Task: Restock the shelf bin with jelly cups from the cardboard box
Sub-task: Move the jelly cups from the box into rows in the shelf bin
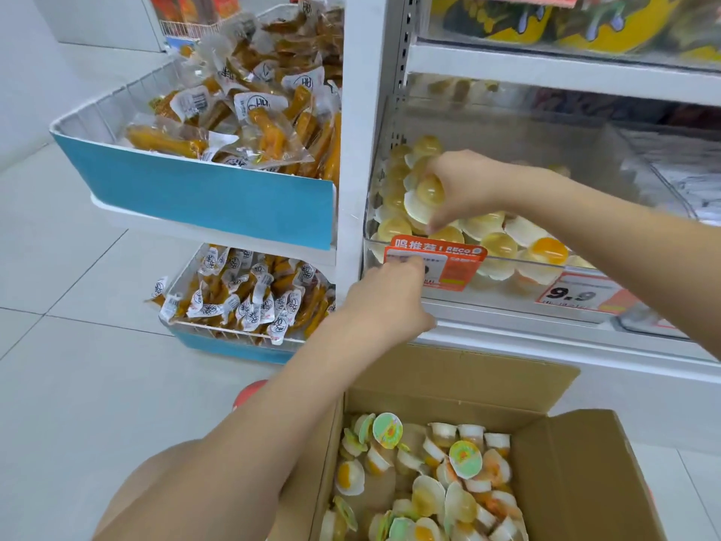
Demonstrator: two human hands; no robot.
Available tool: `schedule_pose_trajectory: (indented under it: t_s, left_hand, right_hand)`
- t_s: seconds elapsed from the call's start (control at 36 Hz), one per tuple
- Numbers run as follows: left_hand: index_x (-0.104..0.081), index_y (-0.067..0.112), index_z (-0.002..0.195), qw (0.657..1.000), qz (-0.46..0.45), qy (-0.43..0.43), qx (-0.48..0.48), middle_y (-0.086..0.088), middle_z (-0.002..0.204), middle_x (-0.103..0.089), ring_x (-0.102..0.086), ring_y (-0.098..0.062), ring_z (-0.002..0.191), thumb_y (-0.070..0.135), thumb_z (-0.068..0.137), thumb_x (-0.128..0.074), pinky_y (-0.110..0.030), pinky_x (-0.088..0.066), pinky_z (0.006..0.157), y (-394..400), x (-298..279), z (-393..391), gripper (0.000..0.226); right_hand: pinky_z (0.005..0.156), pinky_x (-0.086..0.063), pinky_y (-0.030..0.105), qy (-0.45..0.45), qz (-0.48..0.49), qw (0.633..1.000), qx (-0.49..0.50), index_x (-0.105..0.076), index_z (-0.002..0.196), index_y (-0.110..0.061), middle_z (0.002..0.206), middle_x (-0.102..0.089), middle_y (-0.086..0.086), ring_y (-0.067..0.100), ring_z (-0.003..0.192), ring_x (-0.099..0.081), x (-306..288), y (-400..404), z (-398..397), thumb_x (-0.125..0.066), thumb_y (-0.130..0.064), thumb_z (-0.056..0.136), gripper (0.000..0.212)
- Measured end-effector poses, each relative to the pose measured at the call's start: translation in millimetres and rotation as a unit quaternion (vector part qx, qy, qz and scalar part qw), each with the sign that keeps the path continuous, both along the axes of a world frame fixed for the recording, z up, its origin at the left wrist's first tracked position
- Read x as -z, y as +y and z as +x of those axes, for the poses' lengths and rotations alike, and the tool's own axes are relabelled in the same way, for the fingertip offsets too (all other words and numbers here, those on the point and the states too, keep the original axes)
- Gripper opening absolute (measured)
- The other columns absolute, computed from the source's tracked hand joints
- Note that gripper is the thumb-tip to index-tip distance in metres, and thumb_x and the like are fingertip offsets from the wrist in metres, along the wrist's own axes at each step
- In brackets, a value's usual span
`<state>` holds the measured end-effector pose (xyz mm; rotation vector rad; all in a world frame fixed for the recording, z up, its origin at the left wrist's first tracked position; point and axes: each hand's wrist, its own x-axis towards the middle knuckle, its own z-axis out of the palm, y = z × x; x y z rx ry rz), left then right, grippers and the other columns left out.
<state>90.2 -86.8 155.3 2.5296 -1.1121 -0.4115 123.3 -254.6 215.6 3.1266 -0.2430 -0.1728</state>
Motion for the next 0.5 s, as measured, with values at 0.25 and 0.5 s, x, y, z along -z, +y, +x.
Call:
schedule_pose_trajectory:
  t_s: [0.25,0.5]
  left_hand:
    - [-0.05,0.013,0.116,1.0,-0.018,-0.003,-0.012,-0.004,0.113,-0.056,-0.054,-0.026,0.104,0.029,0.083,-0.066,-0.04,-0.051,0.085,-3,0,-1,0.041]
    - [-0.057,0.011,0.105,1.0,-0.005,-0.024,0.007,-0.006,0.111,-0.059,-0.058,-0.025,0.099,0.025,0.083,-0.064,-0.041,-0.051,0.084,4,4,0,0.026]
  right_hand:
    - [0.087,-0.045,0.032,0.021,0.029,0.999,0.001,-0.046,0.134,-0.011,0.129,-0.054,0.007,0.028,0.114,-0.052,8,0,7,-0.084,-0.035,0.067,0.081]
    - [0.086,-0.047,0.024,-0.226,0.181,0.957,0.032,-0.057,0.122,-0.023,0.11,-0.062,-0.004,0.009,0.093,-0.056,-6,-12,-63,-0.084,-0.029,0.068,0.061]
